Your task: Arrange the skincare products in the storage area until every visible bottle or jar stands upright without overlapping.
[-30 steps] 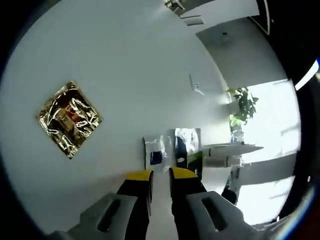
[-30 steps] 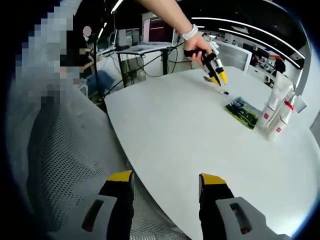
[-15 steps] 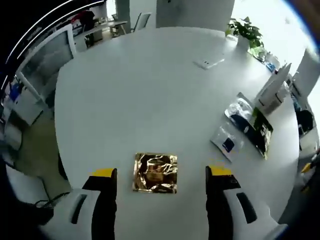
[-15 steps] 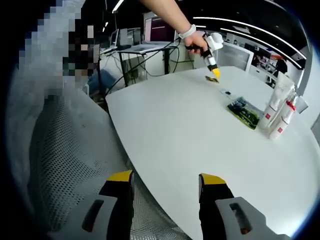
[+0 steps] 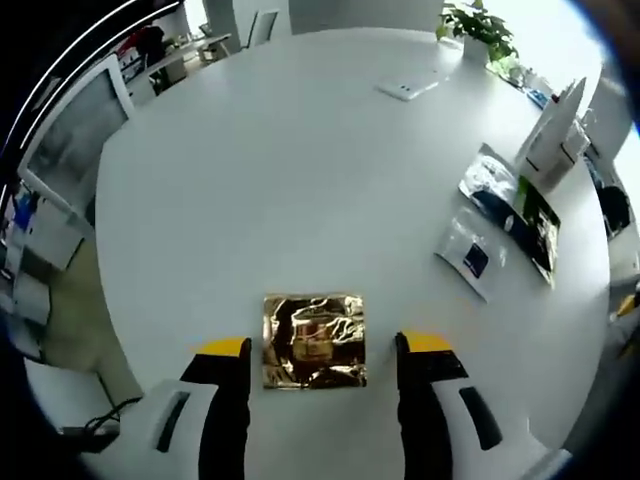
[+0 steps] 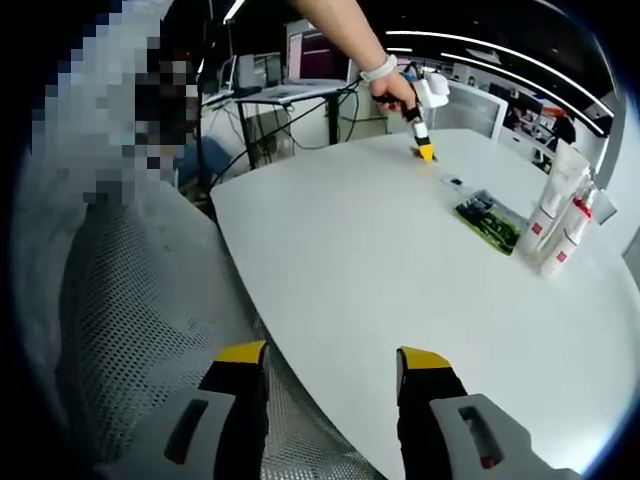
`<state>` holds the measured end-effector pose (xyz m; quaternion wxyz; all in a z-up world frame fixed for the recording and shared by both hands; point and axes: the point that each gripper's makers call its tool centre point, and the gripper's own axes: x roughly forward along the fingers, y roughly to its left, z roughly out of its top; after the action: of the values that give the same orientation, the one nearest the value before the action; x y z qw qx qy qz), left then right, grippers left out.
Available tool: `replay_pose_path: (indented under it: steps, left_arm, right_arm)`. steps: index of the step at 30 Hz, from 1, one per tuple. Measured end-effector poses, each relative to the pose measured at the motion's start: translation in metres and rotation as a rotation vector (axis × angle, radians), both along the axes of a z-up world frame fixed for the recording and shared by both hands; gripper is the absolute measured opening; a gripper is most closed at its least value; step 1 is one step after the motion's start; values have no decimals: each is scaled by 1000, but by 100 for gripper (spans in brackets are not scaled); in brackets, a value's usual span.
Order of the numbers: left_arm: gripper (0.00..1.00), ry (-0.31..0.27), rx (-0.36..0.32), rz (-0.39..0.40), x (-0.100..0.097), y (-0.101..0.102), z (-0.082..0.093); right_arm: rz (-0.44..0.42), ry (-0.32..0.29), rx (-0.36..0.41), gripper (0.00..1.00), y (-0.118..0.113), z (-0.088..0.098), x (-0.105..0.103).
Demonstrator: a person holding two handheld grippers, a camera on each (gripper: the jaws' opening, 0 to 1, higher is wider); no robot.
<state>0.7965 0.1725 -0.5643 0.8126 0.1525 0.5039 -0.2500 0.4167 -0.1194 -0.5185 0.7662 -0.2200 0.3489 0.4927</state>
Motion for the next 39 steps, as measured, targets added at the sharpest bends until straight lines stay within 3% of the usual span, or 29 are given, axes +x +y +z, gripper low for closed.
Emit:
replay_pose_path:
  steps: [7, 10, 24, 30, 33, 36, 39]
  left_arm:
    - [48, 6, -2, 39, -3, -1, 2]
    - [38, 15, 2, 42, -2, 1, 2]
    - [35, 20, 31, 49, -19, -10, 5]
    - [35, 1, 12, 76, -34, -15, 25]
    - [35, -38, -62, 82, -47, -35, 46]
    - [35, -76, -96, 94, -57, -41, 60]
    - [35, -96, -172, 123, -89, -62, 76]
  right_arm:
    - [7, 1, -5, 47, 0, -1, -1]
    - [10, -1, -7, 46, 0, -1, -1]
    - [8, -28, -4, 45, -1, 3, 2]
    - [12, -48, 1, 46, 0, 5, 4]
    - [14, -56, 6, 46, 1, 7, 4]
    - [23, -67, 6, 47, 2, 8, 4]
    - [19, -77, 14, 48, 2, 10, 5]
